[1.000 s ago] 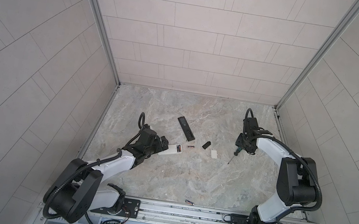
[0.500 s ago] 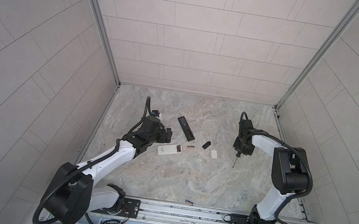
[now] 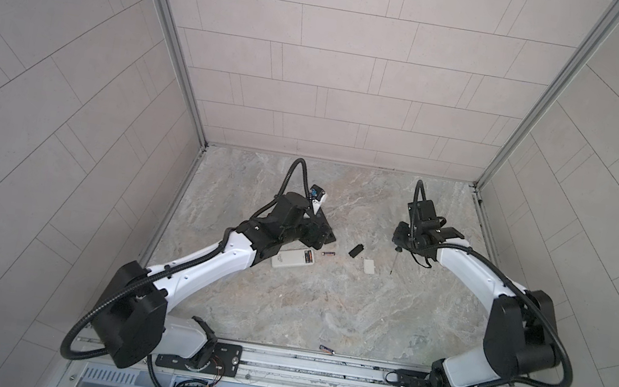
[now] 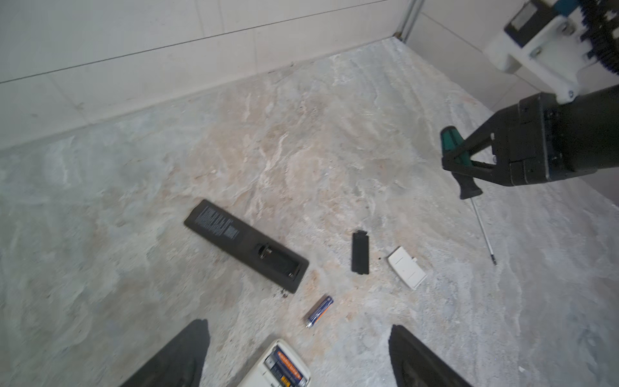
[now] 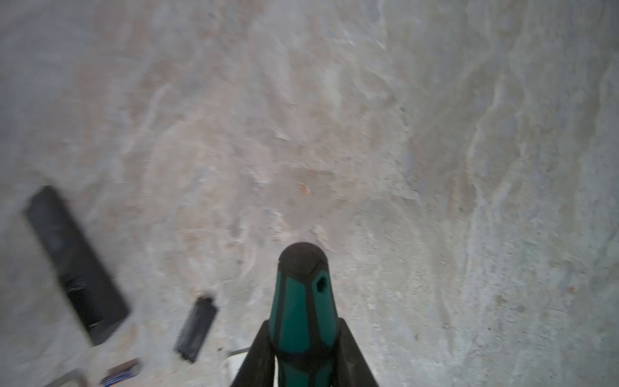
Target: Unload the batteries from the remote control
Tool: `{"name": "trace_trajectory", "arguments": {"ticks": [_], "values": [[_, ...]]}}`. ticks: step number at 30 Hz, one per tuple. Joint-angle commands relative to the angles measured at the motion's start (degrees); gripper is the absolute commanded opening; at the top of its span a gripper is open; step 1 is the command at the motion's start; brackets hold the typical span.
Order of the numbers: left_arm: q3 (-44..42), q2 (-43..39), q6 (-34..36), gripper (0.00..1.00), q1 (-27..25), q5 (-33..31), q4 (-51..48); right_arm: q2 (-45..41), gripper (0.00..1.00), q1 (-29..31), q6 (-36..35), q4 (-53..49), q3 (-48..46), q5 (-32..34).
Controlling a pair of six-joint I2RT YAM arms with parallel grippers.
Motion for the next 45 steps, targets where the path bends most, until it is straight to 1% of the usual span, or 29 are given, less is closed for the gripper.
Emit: {"name": "trace_trajectory", "arguments": {"ticks": [1, 5, 8, 11, 16, 19, 23, 27, 32, 35, 37, 40, 44, 45], "values": [[4.3, 3.3, 0.2, 0.89, -1.5, 7.0, 3.4, -5.8, 0.16, 3.8, 2.9, 10.4, -1.6, 0.3], [6.6, 6.7, -4.9, 0.88, -2.2, 14.1, 8.3, -8.9, 0.16, 8.1, 5.4, 17.5, -2.7, 0.8], [6.5, 8.0, -7.6, 0.85, -2.2, 17.9, 12.6, -10.0, 0.16, 11.3, 4.9, 19.5, -2.4, 2.7], [6.5, 8.5, -9.3, 0.83, -2.4, 19.8, 15.4, -10.5, 0.16, 13.0, 4.9, 21.0, -2.7, 2.9], [6.3, 10.7, -13.0, 0.79, -2.5, 21.0, 19.5, -11.5, 0.16, 15.0, 5.5, 23.5, -3.4, 3.0], [6.1, 12.3, -15.8, 0.71, -2.4, 20.9, 23.0, -12.3, 0.16, 15.8, 6.3, 24.4, -4.3, 3.1], [7.1, 14.5, -17.9, 0.63, -2.5, 21.1, 24.9, -13.6, 0.16, 15.9, 7.1, 25.1, -5.6, 3.0], [7.9, 16.1, -19.7, 0.60, -2.6, 22.0, 27.2, -14.6, 0.16, 16.0, 7.1, 25.5, -6.8, 2.2], [8.6, 17.0, -19.7, 0.55, -3.1, 23.4, 27.1, -15.7, 0.16, 16.2, 7.7, 27.1, -8.5, 1.7], [9.0, 17.4, -19.4, 0.49, -3.2, 24.1, 26.8, -15.7, 0.16, 16.2, 7.6, 27.1, -8.4, 1.7], [9.8, 17.8, -18.8, 0.41, -3.3, 24.7, 25.7, -15.6, 0.15, 16.2, 7.6, 27.1, -8.2, 1.5], [10.7, 18.5, -18.6, 0.33, -3.3, 25.8, 25.0, -15.4, 0.15, 16.2, 7.4, 27.0, -7.8, 1.0], [11.4, 18.8, -18.4, 0.24, -3.3, 26.5, 25.0, -15.1, 0.16, 16.1, 7.2, 26.8, -7.6, 0.0], [11.6, 18.8, -17.8, 0.21, -3.3, 26.7, 24.6, -15.1, 0.16, 16.2, 7.1, 26.5, -7.6, 0.0]]}}
